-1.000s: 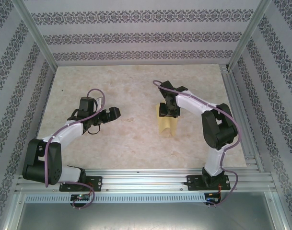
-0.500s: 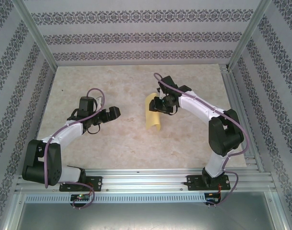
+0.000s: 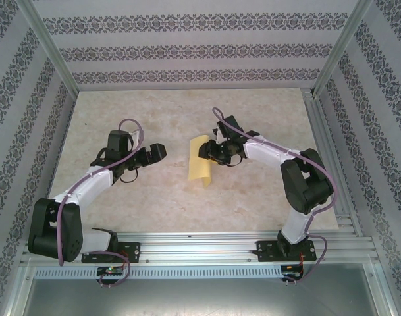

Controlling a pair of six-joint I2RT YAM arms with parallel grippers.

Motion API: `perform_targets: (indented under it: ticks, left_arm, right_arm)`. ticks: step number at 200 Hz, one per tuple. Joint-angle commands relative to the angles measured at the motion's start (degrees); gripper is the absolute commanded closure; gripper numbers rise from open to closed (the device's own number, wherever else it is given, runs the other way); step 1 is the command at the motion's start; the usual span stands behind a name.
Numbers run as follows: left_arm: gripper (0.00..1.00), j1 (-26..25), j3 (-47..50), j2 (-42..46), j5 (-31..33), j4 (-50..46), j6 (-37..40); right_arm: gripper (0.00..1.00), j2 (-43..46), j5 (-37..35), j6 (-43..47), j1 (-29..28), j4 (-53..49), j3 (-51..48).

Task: Fold a paper plane with a square sheet of paper (pick it up from the middle)
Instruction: Fold the square sheet of paper in half at the center of the table.

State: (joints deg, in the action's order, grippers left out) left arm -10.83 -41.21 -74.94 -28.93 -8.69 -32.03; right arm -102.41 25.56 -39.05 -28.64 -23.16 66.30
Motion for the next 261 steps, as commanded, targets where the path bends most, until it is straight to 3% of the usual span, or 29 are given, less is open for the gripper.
perform_targets:
  ticks: [1, 17, 52, 90, 125, 159, 216, 261]
  left_arm:
    - [0.0, -1.59, -1.59, 0.42, -1.31, 1.58, -1.81]
    - [0.0, -2.78, -2.19, -0.43, -1.13, 1.88, -2.02]
    - [0.0, -6.37, -3.8, -2.9, -0.05, 2.79, -2.64]
    - [0.0, -10.5, -5.41, -6.19, 0.89, 4.83, -4.42]
    - [0.08, -13.27, -5.99, -9.09, 1.7, 7.51, -7.48]
    - [0.19, -15.57, -7.05, -12.35, 2.02, 9.14, -9.91]
    - [0.48, -16.86, -8.07, -16.38, 1.81, 12.01, -13.74]
    - [0.62, -17.64, -10.21, -20.03, 1.29, 12.95, -15.23]
  right_arm:
    - [0.48, 0.81, 0.47, -0.03, 1.91, 2.73, -3.51]
    - [0.4, 2.06, -0.07, 0.82, 3.23, 2.35, -5.66]
    - [0.34, 4.69, -0.66, 3.03, 5.92, 0.77, -8.81]
    - [0.33, 4.06, -0.11, 4.84, 6.84, -0.11, -9.55]
    - [0.33, 2.17, 0.68, 5.04, 6.0, -0.15, -8.31]
    - [0.32, 0.68, 0.12, 3.17, 4.78, 1.3, -7.58]
    - [0.31, -0.06, -3.17, -1.94, 3.18, 5.54, -7.64]
    - [0.3, -1.71, -6.41, -2.43, 1.8, 4.22, -6.65]
